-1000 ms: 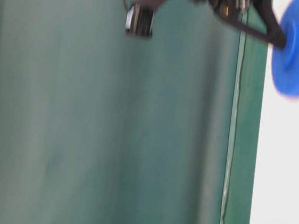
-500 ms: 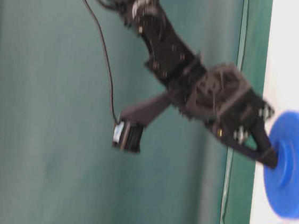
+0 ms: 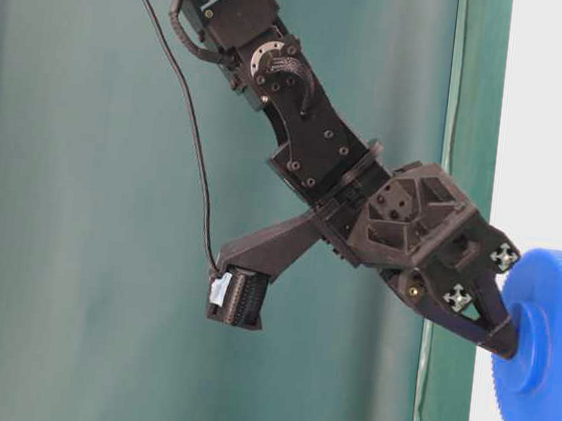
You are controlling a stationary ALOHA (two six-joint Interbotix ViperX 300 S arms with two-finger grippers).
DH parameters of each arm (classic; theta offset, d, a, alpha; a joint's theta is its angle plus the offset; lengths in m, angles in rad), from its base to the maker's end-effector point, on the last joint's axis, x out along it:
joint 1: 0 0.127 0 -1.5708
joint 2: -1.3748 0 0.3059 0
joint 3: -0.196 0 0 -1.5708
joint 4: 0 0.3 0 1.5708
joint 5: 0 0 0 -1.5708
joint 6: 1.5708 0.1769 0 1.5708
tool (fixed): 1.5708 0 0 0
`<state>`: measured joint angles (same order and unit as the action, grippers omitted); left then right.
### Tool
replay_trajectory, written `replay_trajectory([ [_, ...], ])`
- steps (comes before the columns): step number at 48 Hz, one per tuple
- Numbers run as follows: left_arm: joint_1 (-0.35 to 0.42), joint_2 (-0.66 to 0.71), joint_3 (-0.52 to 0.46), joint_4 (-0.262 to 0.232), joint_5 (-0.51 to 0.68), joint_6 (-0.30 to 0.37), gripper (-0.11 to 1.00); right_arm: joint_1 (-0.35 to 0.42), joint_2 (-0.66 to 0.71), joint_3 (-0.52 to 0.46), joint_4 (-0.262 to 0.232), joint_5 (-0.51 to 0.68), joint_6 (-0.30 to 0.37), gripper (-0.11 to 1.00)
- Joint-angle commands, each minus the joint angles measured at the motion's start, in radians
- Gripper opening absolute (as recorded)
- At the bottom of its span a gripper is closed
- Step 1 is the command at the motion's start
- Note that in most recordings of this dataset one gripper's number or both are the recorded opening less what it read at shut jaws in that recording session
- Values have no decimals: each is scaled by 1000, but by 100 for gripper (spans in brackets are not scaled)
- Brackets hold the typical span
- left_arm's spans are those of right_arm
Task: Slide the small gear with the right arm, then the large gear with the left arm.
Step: 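Slide the small gear left with the right gripper until it meshes with the large gear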
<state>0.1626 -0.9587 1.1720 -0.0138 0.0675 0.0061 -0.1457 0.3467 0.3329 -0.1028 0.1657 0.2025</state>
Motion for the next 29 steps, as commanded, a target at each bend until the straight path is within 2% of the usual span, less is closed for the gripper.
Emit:
replay_trajectory([
  [1, 3, 8, -11, -2, -9, 2, 0, 6, -3, -3, -5, 6, -2, 53],
  [29, 3, 8, -9, -2, -9, 2, 0, 5, -6, 3, -8, 28, 9, 53],
])
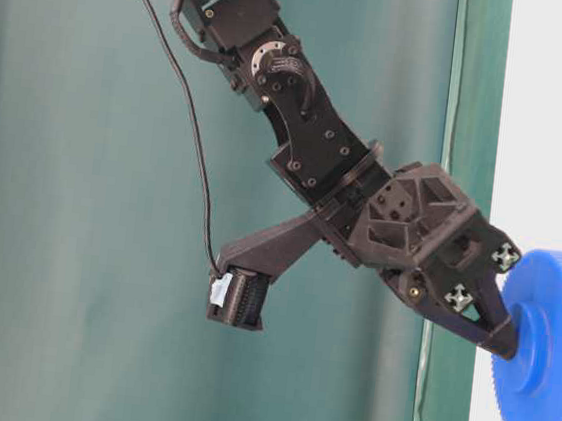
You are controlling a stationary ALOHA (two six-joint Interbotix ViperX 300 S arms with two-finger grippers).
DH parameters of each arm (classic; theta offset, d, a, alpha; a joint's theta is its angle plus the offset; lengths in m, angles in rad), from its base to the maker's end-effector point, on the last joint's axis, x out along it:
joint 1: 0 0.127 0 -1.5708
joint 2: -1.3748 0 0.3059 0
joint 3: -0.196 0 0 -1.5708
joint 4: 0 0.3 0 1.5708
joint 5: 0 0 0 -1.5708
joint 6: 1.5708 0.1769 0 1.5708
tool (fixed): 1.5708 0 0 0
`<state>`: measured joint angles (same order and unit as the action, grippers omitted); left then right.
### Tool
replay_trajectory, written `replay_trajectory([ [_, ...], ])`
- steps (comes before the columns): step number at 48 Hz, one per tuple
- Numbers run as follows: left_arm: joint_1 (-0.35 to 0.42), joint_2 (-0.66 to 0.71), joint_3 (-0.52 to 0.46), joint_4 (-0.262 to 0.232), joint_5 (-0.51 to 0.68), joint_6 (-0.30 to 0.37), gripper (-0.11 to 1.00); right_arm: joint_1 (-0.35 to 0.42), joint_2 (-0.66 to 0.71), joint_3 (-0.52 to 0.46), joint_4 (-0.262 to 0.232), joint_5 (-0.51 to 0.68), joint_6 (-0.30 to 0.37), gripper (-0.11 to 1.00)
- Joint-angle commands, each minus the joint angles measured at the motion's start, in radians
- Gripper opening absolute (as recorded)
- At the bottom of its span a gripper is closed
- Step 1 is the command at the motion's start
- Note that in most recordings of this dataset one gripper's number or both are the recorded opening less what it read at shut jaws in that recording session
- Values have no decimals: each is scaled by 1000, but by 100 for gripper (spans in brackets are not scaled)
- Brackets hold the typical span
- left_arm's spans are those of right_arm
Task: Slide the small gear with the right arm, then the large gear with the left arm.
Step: 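Slide the small gear left with the right gripper until it meshes with the large gear, then slide the small gear back right to its start spot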
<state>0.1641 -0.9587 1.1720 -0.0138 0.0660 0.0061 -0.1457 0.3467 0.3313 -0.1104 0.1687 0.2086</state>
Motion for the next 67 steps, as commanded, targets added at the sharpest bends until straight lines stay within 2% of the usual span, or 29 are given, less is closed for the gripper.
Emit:
replay_trajectory([
  [1, 2, 8, -9, -2, -8, 2, 0, 5, -6, 5, 0, 29, 3, 53],
  [10, 2, 6, -9, -2, -6, 2, 0, 2, -28, 40, 3, 80, 9, 53],
  [17, 2, 6, -9, -2, -6, 0, 0, -12, -78, 114, 6, 86, 32, 53],
  [42, 2, 8, -9, -2, -9, 0, 0, -109, -436, 604, 6, 86, 272, 53],
  [53, 3, 8, -9, -2, -11, 0, 0, -114, -627, 785, -2, 160, 448, 53],
  [58, 2, 8, -9, -2, -11, 0, 0, -112, -706, 827, -32, 235, 515, 53],
  [67, 3, 8, -9, -2, -11, 0, 0, -112, -782, 836, -141, 351, 607, 53],
])
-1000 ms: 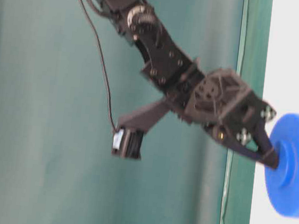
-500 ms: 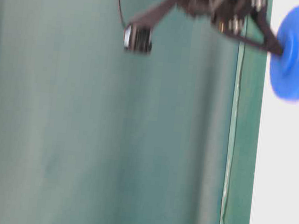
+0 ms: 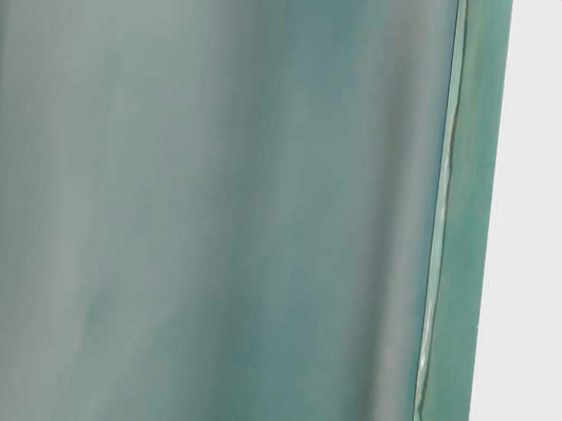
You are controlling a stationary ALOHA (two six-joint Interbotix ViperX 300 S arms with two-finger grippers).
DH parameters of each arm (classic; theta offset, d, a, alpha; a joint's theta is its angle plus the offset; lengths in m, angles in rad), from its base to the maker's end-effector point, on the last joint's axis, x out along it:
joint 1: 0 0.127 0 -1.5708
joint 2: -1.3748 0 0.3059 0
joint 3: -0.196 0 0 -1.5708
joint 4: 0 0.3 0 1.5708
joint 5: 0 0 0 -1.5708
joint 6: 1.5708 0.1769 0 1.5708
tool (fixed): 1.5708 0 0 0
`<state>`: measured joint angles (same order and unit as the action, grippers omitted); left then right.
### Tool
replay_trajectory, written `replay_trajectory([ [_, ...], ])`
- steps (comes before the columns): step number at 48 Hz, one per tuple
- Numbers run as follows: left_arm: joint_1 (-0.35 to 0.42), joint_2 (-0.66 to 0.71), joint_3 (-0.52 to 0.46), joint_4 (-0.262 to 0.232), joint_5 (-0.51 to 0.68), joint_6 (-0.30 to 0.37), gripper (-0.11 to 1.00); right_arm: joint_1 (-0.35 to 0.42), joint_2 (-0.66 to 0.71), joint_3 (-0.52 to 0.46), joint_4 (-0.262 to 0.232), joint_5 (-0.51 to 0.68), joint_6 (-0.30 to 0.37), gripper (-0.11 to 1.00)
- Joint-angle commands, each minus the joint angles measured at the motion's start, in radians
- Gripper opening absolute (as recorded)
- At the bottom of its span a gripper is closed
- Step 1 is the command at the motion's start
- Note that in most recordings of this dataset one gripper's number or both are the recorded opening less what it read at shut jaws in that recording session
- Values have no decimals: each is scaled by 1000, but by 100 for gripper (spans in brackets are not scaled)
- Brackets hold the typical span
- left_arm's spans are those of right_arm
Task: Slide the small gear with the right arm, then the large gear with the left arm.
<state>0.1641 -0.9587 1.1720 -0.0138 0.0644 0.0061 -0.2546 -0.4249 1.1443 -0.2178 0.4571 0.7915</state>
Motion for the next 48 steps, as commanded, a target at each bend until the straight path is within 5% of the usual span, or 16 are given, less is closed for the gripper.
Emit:
replay_trajectory([
  [1, 3, 8, -9, -2, -9, 0, 0, -3, -20, 21, -52, 75, 38, 53],
  [10, 3, 8, -9, -2, -9, 0, 0, -5, -43, 20, -126, 91, 101, 53],
  [48, 3, 8, -9, -2, -3, 0, 0, -5, -20, 8, -130, 23, 101, 53],
])
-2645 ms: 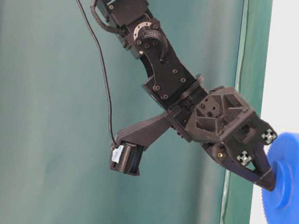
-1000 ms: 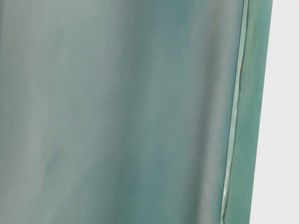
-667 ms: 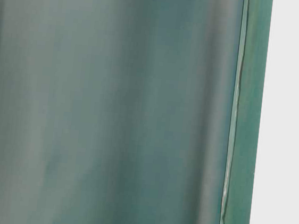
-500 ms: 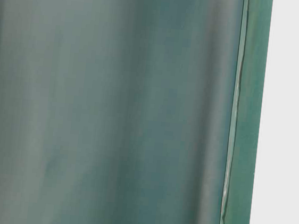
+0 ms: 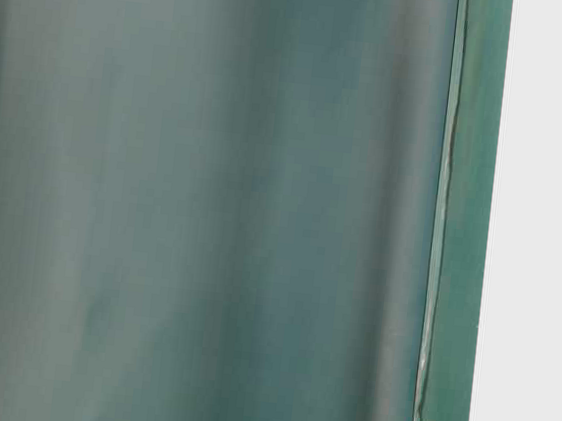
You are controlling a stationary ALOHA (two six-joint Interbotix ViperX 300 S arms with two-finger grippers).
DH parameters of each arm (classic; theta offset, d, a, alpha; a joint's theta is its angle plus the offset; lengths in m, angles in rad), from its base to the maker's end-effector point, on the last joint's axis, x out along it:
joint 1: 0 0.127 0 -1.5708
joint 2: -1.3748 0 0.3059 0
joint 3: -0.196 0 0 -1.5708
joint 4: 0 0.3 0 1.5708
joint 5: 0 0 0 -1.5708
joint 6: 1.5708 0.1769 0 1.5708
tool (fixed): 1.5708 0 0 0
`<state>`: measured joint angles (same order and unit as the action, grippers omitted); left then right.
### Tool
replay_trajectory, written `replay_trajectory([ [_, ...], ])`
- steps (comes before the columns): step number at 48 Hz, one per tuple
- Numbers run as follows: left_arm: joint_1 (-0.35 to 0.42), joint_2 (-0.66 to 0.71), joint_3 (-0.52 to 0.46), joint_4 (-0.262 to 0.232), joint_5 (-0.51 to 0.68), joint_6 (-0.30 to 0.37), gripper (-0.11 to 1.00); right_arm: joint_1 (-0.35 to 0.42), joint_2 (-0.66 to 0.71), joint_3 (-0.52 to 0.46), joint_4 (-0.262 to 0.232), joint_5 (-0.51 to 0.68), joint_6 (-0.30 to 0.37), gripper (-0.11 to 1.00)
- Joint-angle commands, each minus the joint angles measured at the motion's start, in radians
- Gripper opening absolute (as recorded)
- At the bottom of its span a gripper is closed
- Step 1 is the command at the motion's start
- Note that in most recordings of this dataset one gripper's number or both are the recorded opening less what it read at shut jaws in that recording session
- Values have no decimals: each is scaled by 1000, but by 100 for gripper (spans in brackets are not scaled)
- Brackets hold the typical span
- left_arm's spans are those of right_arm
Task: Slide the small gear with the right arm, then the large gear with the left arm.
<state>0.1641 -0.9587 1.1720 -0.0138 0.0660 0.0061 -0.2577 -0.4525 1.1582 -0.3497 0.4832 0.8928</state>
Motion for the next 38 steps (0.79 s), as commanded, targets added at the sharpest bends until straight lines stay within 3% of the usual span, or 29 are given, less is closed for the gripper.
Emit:
replay_trajectory([
  [1, 3, 8, -9, -2, -5, 0, 0, -2, 8, -6, 2, -3, 0, 53],
  [26, 3, 8, -9, -2, -5, 0, 0, 25, 5, -46, -2, 0, -5, 53],
  [38, 3, 8, -9, -2, -5, 0, 0, 34, -37, -95, -41, 20, -8, 53],
])
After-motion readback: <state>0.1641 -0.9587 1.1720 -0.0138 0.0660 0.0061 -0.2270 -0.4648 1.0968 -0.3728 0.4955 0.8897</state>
